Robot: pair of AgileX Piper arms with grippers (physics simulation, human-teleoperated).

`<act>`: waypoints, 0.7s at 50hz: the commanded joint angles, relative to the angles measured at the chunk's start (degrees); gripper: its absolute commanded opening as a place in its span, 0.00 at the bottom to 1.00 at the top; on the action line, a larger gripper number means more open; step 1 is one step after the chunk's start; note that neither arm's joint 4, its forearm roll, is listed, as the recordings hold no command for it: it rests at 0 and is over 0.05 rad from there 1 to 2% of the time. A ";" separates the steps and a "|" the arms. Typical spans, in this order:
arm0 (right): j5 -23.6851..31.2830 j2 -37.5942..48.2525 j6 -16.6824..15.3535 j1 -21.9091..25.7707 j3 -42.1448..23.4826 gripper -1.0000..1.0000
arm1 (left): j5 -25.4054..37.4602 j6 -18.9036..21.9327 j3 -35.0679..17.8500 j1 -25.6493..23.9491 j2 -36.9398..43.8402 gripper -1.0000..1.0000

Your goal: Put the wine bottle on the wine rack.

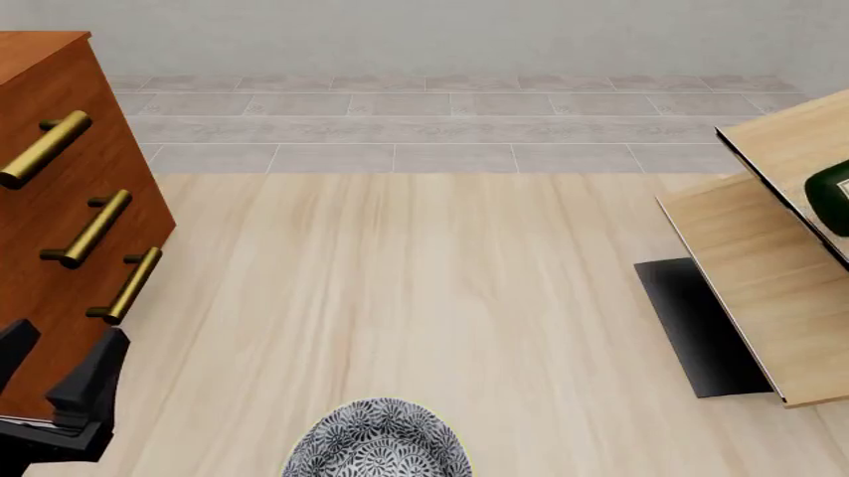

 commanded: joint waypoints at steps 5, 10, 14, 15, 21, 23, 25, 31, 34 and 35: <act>0.04 0.87 1.54 0.14 2.30 0.00 | 0.55 0.12 0.00 -0.07 -0.52 1.00; -0.19 1.05 1.55 0.12 2.42 0.00 | 1.12 0.15 0.00 -0.07 -1.12 1.00; 0.08 0.84 1.59 0.35 2.04 0.00 | 1.75 0.22 0.00 0.05 -1.70 1.00; 0.11 0.79 1.60 0.28 1.94 0.00 | 1.52 0.24 0.00 0.14 -1.46 1.00; -0.07 0.83 1.73 0.45 2.14 0.00 | 1.09 0.16 0.00 0.12 -1.01 1.00; -0.14 0.80 2.02 0.55 2.27 0.00 | 0.84 0.21 0.00 0.02 -0.79 1.00; -0.05 0.75 2.05 0.43 2.22 0.00 | 0.51 0.18 0.00 0.11 -0.56 1.00; 0.51 0.46 2.00 0.21 1.51 1.00 | 0.15 0.21 0.00 0.11 -0.27 1.00; 0.49 0.18 2.44 0.33 1.55 1.00 | 0.15 0.21 0.00 0.21 -0.30 1.00; 0.55 0.17 2.26 0.18 1.42 1.00 | 0.09 0.22 0.00 0.17 -0.23 1.00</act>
